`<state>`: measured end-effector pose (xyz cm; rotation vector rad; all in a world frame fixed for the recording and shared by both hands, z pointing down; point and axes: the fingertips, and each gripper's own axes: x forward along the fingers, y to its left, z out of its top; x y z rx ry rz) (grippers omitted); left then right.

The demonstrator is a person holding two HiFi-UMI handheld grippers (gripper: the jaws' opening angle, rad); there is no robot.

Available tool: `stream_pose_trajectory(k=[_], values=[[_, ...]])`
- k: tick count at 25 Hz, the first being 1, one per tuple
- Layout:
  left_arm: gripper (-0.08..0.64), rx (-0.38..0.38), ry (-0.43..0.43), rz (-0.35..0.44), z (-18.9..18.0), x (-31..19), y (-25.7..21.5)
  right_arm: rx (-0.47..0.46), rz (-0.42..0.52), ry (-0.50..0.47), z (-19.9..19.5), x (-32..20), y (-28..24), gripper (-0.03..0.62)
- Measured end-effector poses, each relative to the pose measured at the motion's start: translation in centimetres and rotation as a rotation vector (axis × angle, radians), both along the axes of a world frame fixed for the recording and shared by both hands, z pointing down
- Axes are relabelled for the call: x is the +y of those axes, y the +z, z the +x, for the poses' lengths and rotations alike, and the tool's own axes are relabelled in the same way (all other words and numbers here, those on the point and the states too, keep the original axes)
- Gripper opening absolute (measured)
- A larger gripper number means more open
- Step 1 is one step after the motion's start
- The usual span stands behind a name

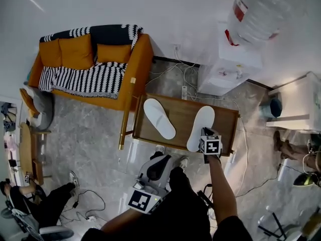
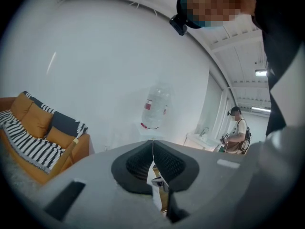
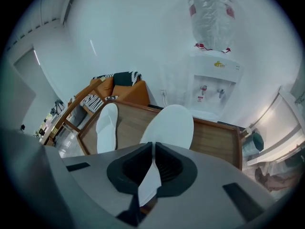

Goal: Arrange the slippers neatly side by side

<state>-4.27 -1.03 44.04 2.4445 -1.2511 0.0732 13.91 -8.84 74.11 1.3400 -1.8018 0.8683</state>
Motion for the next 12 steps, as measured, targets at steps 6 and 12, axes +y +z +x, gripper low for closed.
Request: stream_pose_trajectory(k=[6,12], values=[[0.017,-0.002,-0.029,-0.014,-1.6,-0.7,1.2,0.026,-0.023,-0.05,-1.0,-0.5,1.0,0.026],[0.017,-0.006,-0.053,-0.034,-2.7,-1.3,2.4,0.059,-0.059,-0.073,-1.2,-0.7,2.9,0.026]])
